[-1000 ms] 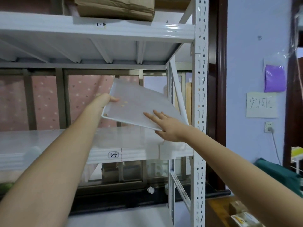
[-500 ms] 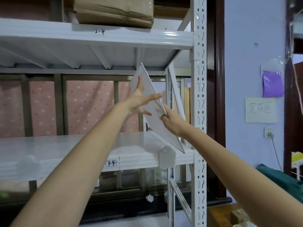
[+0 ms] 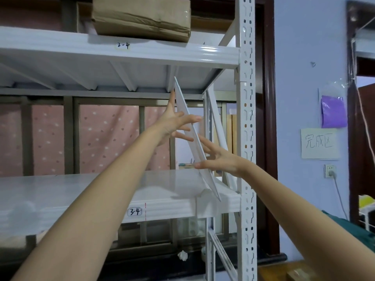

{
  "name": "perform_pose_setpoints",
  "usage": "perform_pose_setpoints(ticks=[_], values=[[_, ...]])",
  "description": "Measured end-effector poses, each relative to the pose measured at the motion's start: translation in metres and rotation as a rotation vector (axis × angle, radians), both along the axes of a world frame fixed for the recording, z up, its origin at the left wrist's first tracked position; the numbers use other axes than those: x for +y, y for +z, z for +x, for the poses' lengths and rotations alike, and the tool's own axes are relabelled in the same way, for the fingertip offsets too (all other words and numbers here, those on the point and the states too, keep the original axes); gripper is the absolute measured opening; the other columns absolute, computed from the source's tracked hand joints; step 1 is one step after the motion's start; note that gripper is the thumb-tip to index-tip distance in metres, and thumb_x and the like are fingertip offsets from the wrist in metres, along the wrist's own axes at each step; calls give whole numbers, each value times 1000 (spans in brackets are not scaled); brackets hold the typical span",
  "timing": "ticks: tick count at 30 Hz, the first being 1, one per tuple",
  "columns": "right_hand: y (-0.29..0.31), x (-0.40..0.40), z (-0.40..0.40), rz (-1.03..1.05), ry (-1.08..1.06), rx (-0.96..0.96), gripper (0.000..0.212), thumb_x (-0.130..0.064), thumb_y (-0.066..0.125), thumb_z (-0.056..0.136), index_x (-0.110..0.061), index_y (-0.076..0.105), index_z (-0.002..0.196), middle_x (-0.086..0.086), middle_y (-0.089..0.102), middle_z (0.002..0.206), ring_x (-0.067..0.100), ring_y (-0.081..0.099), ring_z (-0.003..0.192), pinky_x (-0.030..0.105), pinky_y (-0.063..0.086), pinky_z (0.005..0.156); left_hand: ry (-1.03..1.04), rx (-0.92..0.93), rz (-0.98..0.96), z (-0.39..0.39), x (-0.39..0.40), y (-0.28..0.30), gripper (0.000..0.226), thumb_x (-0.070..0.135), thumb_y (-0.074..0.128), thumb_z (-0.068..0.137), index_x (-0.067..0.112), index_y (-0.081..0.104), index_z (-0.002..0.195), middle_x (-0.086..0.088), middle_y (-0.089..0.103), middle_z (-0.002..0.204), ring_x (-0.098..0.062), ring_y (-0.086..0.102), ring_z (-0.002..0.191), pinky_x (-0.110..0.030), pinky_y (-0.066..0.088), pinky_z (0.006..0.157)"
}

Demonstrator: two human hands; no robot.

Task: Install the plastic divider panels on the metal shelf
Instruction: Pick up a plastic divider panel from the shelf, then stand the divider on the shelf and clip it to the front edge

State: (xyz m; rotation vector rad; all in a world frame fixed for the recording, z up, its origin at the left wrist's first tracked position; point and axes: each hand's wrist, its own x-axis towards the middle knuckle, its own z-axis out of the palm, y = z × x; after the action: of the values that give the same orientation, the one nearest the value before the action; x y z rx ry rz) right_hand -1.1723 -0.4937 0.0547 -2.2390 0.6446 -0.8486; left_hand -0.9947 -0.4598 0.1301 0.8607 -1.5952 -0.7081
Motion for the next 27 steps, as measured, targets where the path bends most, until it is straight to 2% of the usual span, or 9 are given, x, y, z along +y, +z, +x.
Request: perform_pose_setpoints(ticks=[4,8,12,14,17,20,22,24,27], values=[[-2,-6,2,16,37,32,99,-31,78,69,-64,16,139,-5,13,160,19,20,146,37,39,107,27,-44,15,0,3,13,117,14,79,75,52,-7,145,-18,25,153,-44,59,109,-55,57,73],[10,-5,3,-29,5,3,97,-28,73,70,-64,12,136,0,16,160,12,29,138,16,43,79,33,-96,5,-1,3,30,114,11,75,78,53,-7,145,-21,21,154,-45,62,103,-53,58,73],[18,-5,5,-65,3,-27,99,-28,70,70,-55,9,144,0,16,159,-6,43,111,12,46,70,79,-229,6,-3,5,49,113,10,72,80,51,-11,145,-24,21,154,-37,65,96,-53,57,77],[20,-6,7,-66,-5,-50,99,-27,68,70,-53,8,145,1,16,159,-8,44,104,6,47,64,91,-277,3,-5,6,56,115,10,71,81,52,-16,143,-25,19,154,-36,66,94,-52,56,80],[19,-7,7,-63,0,-100,96,-19,69,77,-56,8,141,1,15,158,1,33,119,8,47,64,93,-320,10,-8,8,61,119,8,70,81,53,-23,140,-29,15,154,-40,67,96,-48,57,82],[15,-10,9,-71,2,-107,96,-10,69,84,-54,7,143,3,14,159,13,30,136,19,37,90,111,-359,9,-13,10,60,117,5,68,82,50,-21,142,-30,17,153,-41,66,99,-45,58,80],[13,-12,11,-65,-6,-117,97,-7,68,85,-53,7,145,3,15,159,20,28,141,27,35,95,125,-375,-1,-17,10,59,115,3,67,82,50,-18,143,-30,18,152,-41,66,99,-48,57,81],[13,-15,12,-53,-11,-131,96,-7,67,85,-51,8,147,4,15,159,19,29,140,22,40,90,126,-368,-4,-20,9,58,114,2,66,83,51,-17,143,-30,17,153,-42,66,98,-51,57,81],[15,-21,9,-58,1,-124,99,-14,71,78,-50,10,148,3,16,159,9,33,129,10,47,68,126,-354,5,-23,5,57,115,0,64,82,52,-18,143,-30,20,152,-42,66,98,-51,57,79]])
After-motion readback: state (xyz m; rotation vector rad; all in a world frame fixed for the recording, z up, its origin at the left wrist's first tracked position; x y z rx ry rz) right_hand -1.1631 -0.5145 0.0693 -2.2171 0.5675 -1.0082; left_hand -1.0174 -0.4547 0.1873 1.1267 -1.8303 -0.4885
